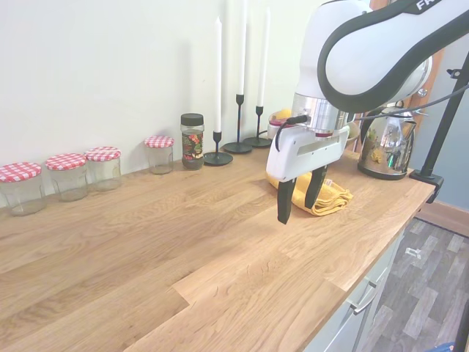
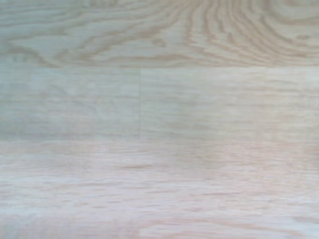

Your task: Wipe the counter

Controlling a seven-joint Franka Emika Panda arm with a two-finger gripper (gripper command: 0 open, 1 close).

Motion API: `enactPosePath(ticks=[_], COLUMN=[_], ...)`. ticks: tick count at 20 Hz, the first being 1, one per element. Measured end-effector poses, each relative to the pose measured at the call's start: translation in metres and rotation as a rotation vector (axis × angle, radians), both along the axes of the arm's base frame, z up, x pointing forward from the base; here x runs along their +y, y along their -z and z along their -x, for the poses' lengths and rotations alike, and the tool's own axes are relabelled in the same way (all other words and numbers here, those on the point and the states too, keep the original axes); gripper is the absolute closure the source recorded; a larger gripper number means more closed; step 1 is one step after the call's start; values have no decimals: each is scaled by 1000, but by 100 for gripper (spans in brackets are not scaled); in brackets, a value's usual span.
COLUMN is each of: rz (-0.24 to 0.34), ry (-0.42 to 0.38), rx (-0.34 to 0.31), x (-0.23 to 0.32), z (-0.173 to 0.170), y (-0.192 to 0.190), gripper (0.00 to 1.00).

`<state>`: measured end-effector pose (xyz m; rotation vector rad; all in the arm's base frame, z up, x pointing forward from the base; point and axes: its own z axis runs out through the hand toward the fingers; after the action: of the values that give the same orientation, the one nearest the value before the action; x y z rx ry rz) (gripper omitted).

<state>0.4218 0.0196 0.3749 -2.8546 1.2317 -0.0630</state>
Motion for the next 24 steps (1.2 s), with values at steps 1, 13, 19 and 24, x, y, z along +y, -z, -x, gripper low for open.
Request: enactPosePath(ticks=[1,13,19,24], rz=[0,-16,-18,-25], ry=[0,79,115,143], rx=[0,-40,-32,-35], x=[0,-79,-123,-160], z=[0,-52,-77,-90], y=[0,-35,-37,-34], gripper=[0,0,0,0])
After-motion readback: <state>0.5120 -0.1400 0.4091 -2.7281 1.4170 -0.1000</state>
